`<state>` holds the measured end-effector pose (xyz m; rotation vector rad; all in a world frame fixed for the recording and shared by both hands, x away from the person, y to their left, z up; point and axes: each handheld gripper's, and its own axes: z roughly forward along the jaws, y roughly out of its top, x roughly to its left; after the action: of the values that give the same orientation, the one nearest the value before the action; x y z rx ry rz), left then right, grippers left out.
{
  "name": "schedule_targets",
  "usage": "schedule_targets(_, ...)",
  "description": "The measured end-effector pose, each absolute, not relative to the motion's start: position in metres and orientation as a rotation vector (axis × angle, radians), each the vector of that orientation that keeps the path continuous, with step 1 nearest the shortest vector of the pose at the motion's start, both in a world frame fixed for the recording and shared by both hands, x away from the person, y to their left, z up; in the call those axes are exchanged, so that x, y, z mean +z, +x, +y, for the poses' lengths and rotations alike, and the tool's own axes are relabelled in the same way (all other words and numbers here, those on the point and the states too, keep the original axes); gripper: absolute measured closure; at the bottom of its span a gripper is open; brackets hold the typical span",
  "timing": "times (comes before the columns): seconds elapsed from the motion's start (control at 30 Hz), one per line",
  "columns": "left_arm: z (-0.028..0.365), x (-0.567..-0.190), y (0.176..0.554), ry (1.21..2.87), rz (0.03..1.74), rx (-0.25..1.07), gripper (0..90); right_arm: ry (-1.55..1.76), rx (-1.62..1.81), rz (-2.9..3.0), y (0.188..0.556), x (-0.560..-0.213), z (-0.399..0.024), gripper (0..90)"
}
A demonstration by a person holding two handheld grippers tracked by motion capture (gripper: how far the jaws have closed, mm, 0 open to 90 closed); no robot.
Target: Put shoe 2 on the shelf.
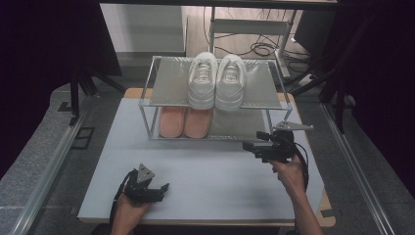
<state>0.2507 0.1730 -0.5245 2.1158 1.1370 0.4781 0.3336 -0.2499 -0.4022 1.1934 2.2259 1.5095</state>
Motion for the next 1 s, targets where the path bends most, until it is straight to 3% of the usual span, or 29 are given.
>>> schedule_targets(1.0, 0.173, -0.524, 0.25, 2.119, 1.136, 0.483, 17.1, 1.125, 1.275, 2.301, 0.293, -0.439, -0.286, 13.4)
